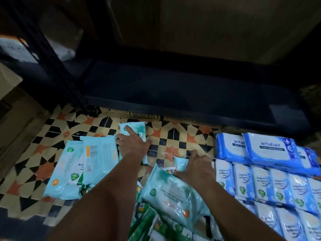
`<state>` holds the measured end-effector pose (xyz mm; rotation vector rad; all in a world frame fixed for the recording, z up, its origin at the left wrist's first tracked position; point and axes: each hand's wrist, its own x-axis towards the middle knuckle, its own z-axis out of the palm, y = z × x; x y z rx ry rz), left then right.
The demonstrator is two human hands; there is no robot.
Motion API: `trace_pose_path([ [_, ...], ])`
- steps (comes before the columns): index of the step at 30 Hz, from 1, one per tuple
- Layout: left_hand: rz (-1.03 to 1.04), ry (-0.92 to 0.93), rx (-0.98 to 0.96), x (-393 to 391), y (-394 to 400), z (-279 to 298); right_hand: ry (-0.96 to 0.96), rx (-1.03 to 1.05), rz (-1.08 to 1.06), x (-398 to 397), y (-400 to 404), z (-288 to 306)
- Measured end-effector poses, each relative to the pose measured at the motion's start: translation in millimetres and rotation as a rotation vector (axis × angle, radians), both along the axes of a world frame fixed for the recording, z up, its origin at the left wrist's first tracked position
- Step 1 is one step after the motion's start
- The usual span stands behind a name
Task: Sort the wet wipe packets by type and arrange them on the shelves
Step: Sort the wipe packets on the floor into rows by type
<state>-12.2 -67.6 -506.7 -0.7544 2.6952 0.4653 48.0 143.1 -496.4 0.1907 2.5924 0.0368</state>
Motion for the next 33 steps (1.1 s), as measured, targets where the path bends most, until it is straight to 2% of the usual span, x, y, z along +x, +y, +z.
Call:
trace_pose_path([
  [3,0.025,-0.056,-0.095,-5.5,8.7,-8.4,-0.054,-0.048,-0.070,-5.4,-1.8,-22.5],
  [7,0.030,-0.039,-0.153,-7.3,9.9,-17.7,-0.114,-0.134,-0.131,-15.7,2.9,-29.0],
  [11,0.041,0.079,-0.141,4.0,9.2,-25.1,-0.160,-0.140,-0.179,-20.1,2.8,-29.3],
  [15,0.001,0.239,-0.220,30.2,10.2,-29.1,-0.151,-0.125,-0.161,-14.8,1.0,-24.6],
  [17,-0.065,0.280,-0.130,39.4,7.7,-24.0,-0.125,-0.123,-0.154,-10.6,1.6,-21.6],
  [20,-0.213,0.334,0.241,50.8,2.8,-5.0,-0.085,-0.131,-0.141,-1.8,1.5,-17.5],
  [22,-0.329,0.255,0.402,58.1,-0.5,9.7,-0.068,-0.141,-0.166,3.4,2.5,-15.9],
  [24,-0.405,0.124,0.456,67.1,-7.1,23.0,-0.055,-0.166,-0.217,9.2,3.2,-13.8],
  [30,-0.477,-0.440,0.389,92.7,-29.3,44.5,-0.066,-0.198,-0.235,14.3,5.4,-6.6],
  [33,-0.509,-0.575,0.390,101.4,-29.2,40.6,-0.060,-0.212,-0.249,15.1,4.6,-5.0],
])
